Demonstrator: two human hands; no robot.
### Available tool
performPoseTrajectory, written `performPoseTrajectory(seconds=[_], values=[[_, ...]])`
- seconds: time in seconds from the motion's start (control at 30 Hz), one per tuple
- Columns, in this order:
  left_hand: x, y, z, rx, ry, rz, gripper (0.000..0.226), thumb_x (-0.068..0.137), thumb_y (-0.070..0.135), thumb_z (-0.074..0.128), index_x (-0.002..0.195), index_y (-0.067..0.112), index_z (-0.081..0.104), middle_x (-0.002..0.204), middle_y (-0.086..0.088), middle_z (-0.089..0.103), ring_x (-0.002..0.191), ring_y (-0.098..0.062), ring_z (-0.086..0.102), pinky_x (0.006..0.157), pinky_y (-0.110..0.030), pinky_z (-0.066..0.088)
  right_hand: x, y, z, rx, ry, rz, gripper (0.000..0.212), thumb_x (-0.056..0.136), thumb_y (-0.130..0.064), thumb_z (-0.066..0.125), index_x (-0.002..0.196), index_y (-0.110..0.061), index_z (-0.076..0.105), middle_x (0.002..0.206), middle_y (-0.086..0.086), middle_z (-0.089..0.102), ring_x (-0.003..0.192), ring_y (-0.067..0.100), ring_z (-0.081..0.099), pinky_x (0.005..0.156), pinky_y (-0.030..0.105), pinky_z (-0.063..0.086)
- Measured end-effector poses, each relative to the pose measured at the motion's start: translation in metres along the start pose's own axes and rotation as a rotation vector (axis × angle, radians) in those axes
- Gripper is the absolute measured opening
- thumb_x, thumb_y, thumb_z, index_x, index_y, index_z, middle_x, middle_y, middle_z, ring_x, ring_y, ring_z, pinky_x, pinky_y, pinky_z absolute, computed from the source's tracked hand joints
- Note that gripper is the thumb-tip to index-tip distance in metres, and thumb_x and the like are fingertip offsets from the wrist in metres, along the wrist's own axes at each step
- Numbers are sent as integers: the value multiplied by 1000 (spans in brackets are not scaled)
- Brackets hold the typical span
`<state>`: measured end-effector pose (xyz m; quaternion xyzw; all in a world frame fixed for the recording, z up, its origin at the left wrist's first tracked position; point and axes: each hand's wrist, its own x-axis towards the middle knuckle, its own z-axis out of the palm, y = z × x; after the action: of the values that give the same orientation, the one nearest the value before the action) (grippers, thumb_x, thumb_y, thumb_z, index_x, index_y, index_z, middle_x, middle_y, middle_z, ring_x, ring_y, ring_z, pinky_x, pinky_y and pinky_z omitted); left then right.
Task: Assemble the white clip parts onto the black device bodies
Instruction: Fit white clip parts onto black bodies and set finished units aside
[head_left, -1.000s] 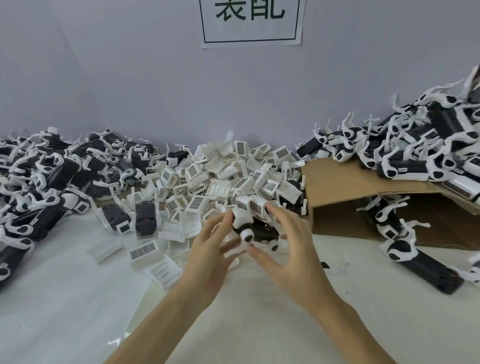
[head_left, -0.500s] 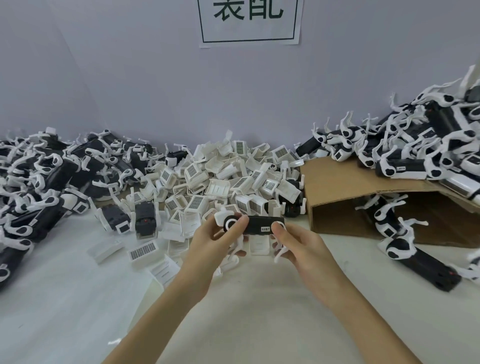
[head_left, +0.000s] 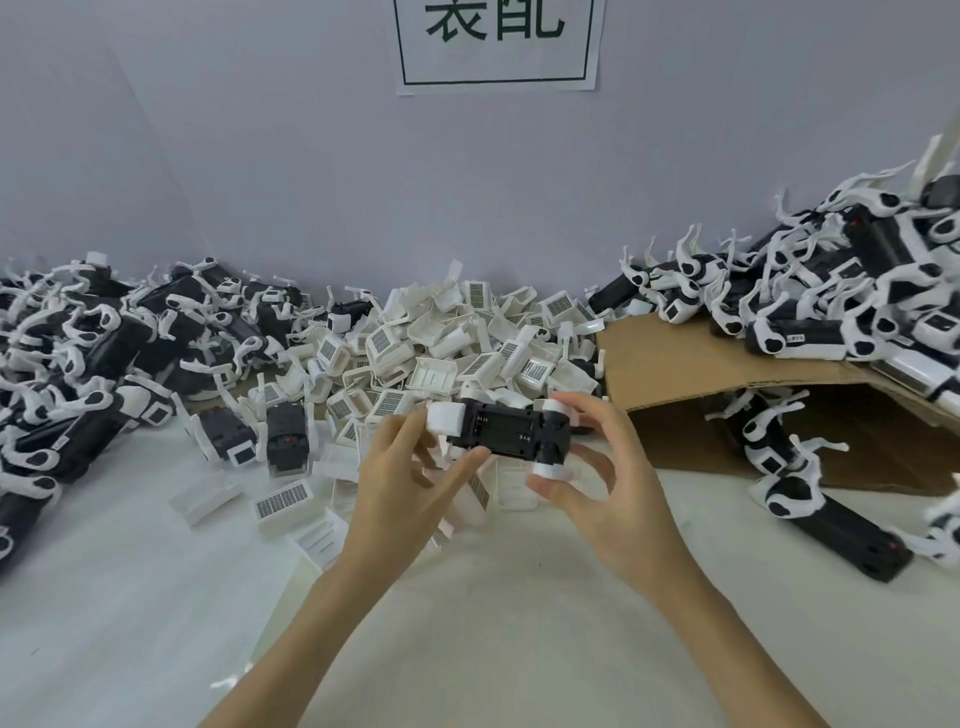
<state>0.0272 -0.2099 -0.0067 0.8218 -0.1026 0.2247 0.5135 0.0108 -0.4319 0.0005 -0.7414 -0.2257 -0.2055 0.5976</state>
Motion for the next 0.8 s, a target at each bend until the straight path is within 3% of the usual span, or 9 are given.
performPoseTrajectory(seconds=[0.07, 0.13, 0.23, 0.3, 0.37, 0.43, 0.53, 0.63, 0.8], values=[[3, 0, -6, -111, -64, -39, 45, 83, 74, 69, 104, 34, 69, 91, 1, 62, 75, -24, 63, 58, -32, 58, 1, 0, 0, -122, 16, -113, 72, 81, -6, 88, 142, -26, 54, 147, -5, 53, 141, 24, 48, 113, 37, 48], [3, 7, -10, -441, -209, -190, 52, 86, 77, 61, 113, 34, 72, 94, -8, 73, 69, -31, 67, 50, -39, 57, 1, 0, 2, -279, 8, -227, 72, 80, -5, 88, 141, -24, 55, 151, -3, 50, 145, 26, 45, 115, 46, 45], [4, 14, -12, -687, -292, -423, 71, 89, 83, 55, 123, 24, 74, 108, -31, 71, 71, -37, 66, 56, -39, 57, 1, 0, 6, -418, -26, -350, 68, 85, -8, 84, 142, -30, 53, 161, -2, 40, 152, 21, 37, 122, 35, 37], [5, 10, -10, -738, -271, -440, 66, 96, 67, 63, 128, 10, 71, 111, -32, 69, 73, -37, 66, 59, -36, 57, -1, 2, 9, -433, -32, -355, 72, 87, -13, 84, 148, -31, 51, 166, -3, 31, 154, 19, 33, 122, 28, 35], [6, 6, -9, -803, -231, -438, 57, 101, 48, 67, 128, -2, 65, 108, -29, 68, 75, -37, 67, 62, -35, 58, -2, 5, 13, -290, -55, -193, 91, 83, -26, 88, 157, -34, 37, 168, -9, 27, 153, 13, 35, 116, 28, 43], [6, 4, -8, -812, -208, -421, 49, 99, 37, 70, 121, -6, 64, 107, -28, 67, 77, -38, 69, 69, -35, 60, -5, 3, 17, 18, -79, 149, 107, 75, -45, 92, 160, -39, 28, 157, -12, 45, 139, 8, 53, 103, 28, 55], [3, 5, -5, -786, -251, -363, 40, 94, 32, 69, 124, 5, 67, 112, -34, 65, 81, -41, 68, 74, -36, 59, -5, 6, 22, 344, -56, 510, 92, 75, -52, 89, 152, -26, 45, 124, -5, 75, 109, 20, 75, 92, 37, 62], [1, 7, -5, -770, -296, -304, 48, 90, 36, 74, 135, 20, 64, 109, -29, 69, 84, -42, 69, 77, -41, 59, -4, 12, 19, 404, -8, 509, 64, 78, -43, 85, 133, -18, 64, 120, -2, 76, 111, 21, 74, 99, 44, 59], [0, 10, -7, -680, -204, -190, 57, 87, 45, 79, 140, 30, 63, 131, -17, 66, 90, -36, 73, 84, -44, 60, -4, 10, 11, 413, -80, 451, 59, 83, -34, 86, 135, -21, 63, 129, -4, 73, 118, 20, 71, 99, 33, 58]])
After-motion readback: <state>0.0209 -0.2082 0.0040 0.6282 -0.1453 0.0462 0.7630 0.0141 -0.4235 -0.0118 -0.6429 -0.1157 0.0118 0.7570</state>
